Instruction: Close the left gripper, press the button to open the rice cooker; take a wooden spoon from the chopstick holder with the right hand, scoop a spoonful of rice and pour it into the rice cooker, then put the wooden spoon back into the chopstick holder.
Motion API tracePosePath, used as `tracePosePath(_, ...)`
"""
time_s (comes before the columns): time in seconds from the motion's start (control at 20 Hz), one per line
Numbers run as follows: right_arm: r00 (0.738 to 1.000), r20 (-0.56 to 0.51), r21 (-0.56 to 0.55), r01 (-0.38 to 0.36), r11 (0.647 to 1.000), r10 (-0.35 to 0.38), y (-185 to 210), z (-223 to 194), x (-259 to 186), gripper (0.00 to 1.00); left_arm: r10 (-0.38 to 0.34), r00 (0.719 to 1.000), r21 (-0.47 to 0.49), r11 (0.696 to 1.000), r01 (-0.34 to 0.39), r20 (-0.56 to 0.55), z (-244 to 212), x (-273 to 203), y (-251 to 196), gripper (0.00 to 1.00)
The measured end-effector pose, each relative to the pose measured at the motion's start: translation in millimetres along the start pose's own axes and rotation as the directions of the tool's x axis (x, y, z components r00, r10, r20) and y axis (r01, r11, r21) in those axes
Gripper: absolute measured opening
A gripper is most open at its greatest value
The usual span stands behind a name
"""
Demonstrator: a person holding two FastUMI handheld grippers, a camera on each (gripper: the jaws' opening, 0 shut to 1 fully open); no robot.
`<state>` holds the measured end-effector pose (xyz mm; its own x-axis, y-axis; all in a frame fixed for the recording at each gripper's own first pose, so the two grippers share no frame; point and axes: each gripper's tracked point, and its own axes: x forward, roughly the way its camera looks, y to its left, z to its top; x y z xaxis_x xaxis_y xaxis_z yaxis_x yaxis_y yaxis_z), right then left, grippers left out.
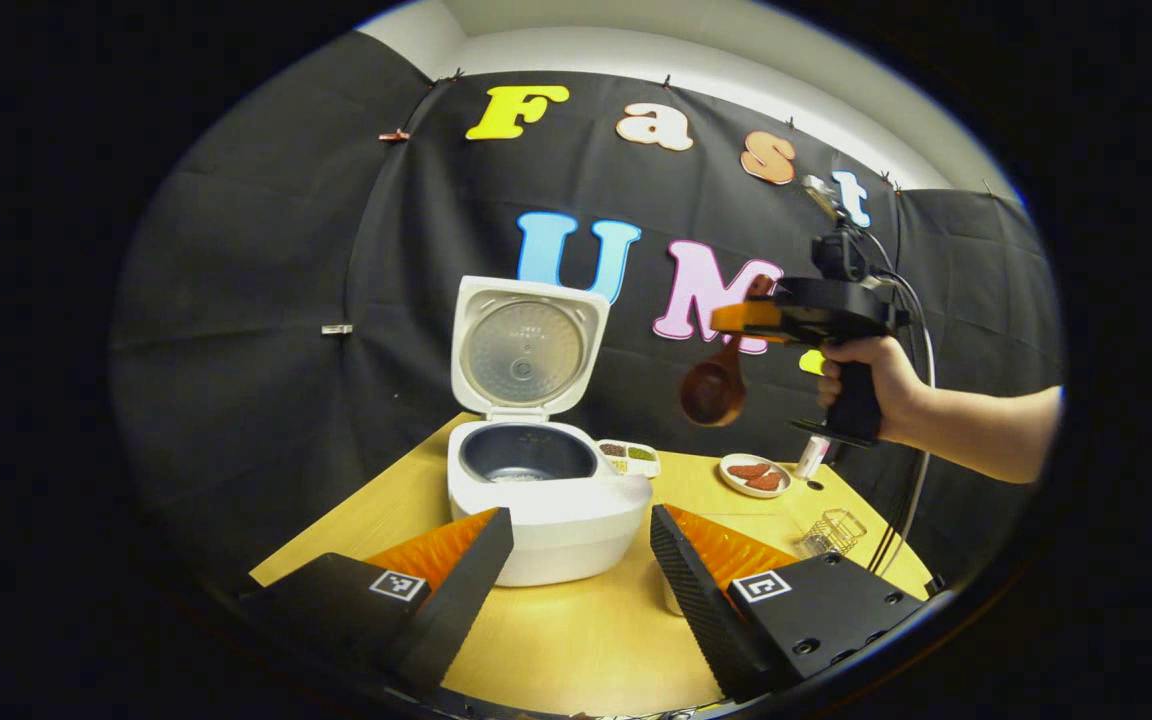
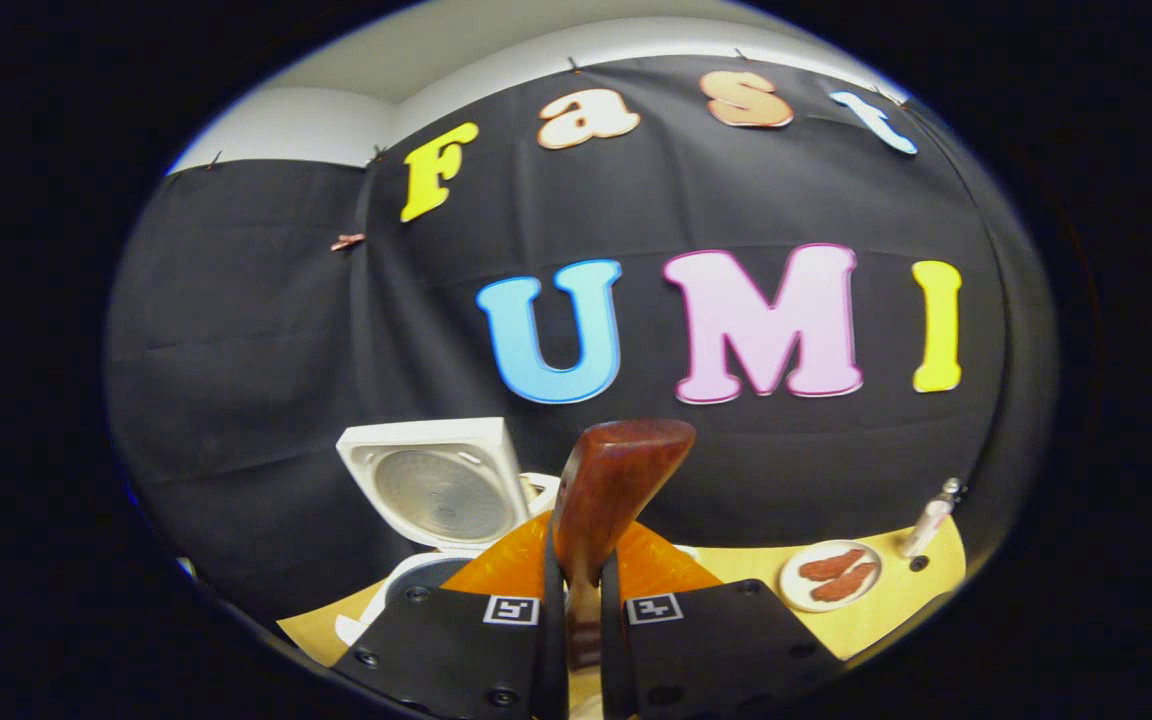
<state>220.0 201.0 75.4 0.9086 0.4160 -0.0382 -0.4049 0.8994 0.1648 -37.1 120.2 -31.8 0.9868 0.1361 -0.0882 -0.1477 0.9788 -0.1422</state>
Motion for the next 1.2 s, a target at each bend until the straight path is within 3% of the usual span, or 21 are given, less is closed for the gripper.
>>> tracePosePath(0.4, 0.977, -0.031, -0.012, 0.212, 0.977, -0.212, -170, -18, -88, 0.17, -0.011, 1.000, 0.037, 0.999, 0.011, 0.009, 14, 28, -61, 0.96)
tracePosePath(0.45, 0.971, -0.040, 0.001, 0.235, 0.972, -0.235, -186, -24, -94, 0.12, -0.005, 1.000, 0.032, 0.999, 0.005, 0.004, 14, 29, -66, 0.96)
tracePosePath(0.5, 0.967, -0.051, 0.015, 0.253, 0.967, -0.252, -201, -32, -100, 0.17, 0.007, 1.000, 0.023, 1.000, -0.007, 0.006, 17, 30, -70, 0.96)
tracePosePath(0.75, 0.949, -0.119, 0.062, 0.301, 0.952, -0.292, -252, -79, -118, 0.17, 0.068, 0.997, 0.011, 0.998, -0.069, 0.024, 28, 32, -89, 0.95)
tracePosePath(1.2, 0.914, -0.238, 0.134, 0.366, 0.921, -0.328, -292, -173, -135, 0.17, 0.200, 0.979, 0.006, 0.980, -0.201, 0.030, 30, 22, -110, 0.95)
